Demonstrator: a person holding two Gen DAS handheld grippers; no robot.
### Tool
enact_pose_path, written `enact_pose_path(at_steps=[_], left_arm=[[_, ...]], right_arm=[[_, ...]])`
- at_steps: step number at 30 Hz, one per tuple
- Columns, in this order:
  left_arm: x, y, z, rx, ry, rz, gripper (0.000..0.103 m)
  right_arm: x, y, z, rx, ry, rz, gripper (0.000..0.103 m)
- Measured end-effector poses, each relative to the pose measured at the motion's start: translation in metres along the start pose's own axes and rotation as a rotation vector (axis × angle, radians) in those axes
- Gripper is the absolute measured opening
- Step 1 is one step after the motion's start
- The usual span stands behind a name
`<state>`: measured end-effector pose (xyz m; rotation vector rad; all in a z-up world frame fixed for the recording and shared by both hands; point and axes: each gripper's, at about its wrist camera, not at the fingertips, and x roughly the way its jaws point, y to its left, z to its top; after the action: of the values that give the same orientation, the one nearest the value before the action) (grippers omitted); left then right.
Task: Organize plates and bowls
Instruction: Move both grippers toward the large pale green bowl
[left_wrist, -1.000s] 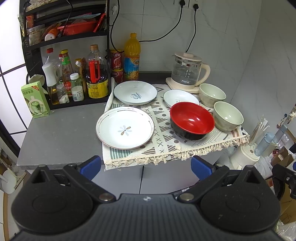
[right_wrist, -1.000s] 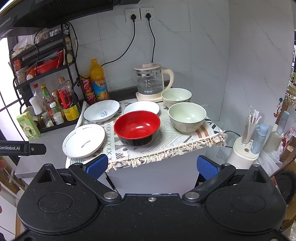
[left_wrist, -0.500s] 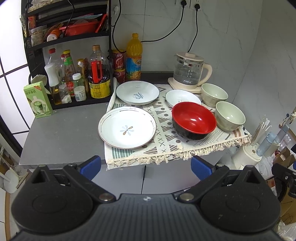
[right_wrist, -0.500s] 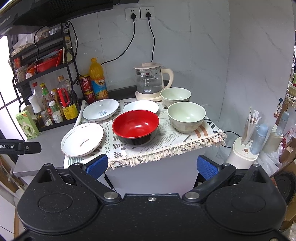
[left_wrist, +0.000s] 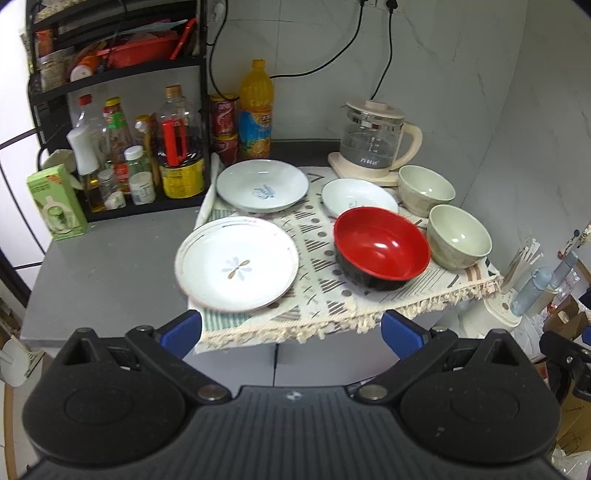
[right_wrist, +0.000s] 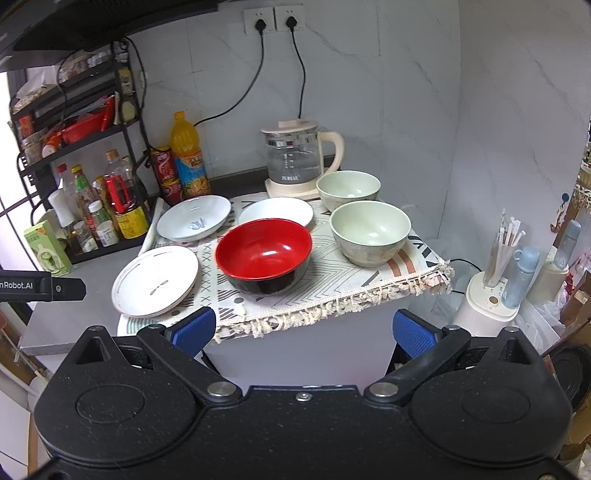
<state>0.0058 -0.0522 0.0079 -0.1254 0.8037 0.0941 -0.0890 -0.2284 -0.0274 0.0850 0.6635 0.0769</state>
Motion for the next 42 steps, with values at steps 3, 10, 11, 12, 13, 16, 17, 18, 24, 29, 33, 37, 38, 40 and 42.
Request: enact_pose_path(at_steps=[3,10,11,12,13,16,17,18,24,29,33,37,38,40,42], left_arm=[[0.013,-0.005,0.009,-0.004,0.011,-0.001,0.102],[0.047,-0.017,0.032,-0.008,0.046,-0.002,0.102],[0.052,-0.017,0.035,-0.007,0.048,-0.005,0.102],[0.057,-0.019,0.038,-0.005,0.051,-0.008,0.102],[0.063,-0.020,0.041,-0.004,0.053,-0.010,0.102],[0.081,-0.024,0.052,-0.007,0.070,-0.024,0.102],[0.088,-0.026,0.056,-0.007,0.076,-0.031,0.102],[0.095,-0.029,0.060,-0.006,0.080,-0.034,0.102],[0.129,-0.044,0.087,0.011,0.092,-0.057,0.102],[0.155,-0.055,0.108,0.024,0.113,-0.081,0.102],[0.177,-0.063,0.121,0.042,0.139,-0.097,0.102],[0.196,-0.072,0.132,0.058,0.160,-0.118,0.102],[0.200,-0.075,0.134,0.063,0.166,-0.124,0.102],[0.207,-0.081,0.137,0.076,0.169,-0.141,0.102],[0.215,-0.087,0.140,0.096,0.173,-0.158,0.102]], right_arm=[[0.011,-0.006,0.006,0.015,0.006,-0.002,0.103],[0.040,-0.016,0.023,0.019,0.023,0.003,0.103],[0.045,-0.017,0.025,0.022,0.027,0.002,0.103],[0.049,-0.020,0.028,0.028,0.030,0.004,0.103],[0.055,-0.022,0.030,0.032,0.034,0.005,0.103],[0.071,-0.026,0.036,0.039,0.045,-0.003,0.103],[0.077,-0.028,0.038,0.041,0.050,-0.007,0.103],[0.083,-0.029,0.041,0.044,0.057,-0.010,0.103],[0.113,-0.038,0.057,0.054,0.070,-0.033,0.103],[0.137,-0.044,0.071,0.064,0.080,-0.046,0.103],[0.154,-0.050,0.080,0.080,0.093,-0.062,0.102],[0.170,-0.057,0.087,0.100,0.112,-0.079,0.102],[0.174,-0.059,0.089,0.104,0.116,-0.083,0.102],[0.181,-0.061,0.091,0.113,0.123,-0.090,0.102],[0.187,-0.065,0.092,0.127,0.132,-0.098,0.100]])
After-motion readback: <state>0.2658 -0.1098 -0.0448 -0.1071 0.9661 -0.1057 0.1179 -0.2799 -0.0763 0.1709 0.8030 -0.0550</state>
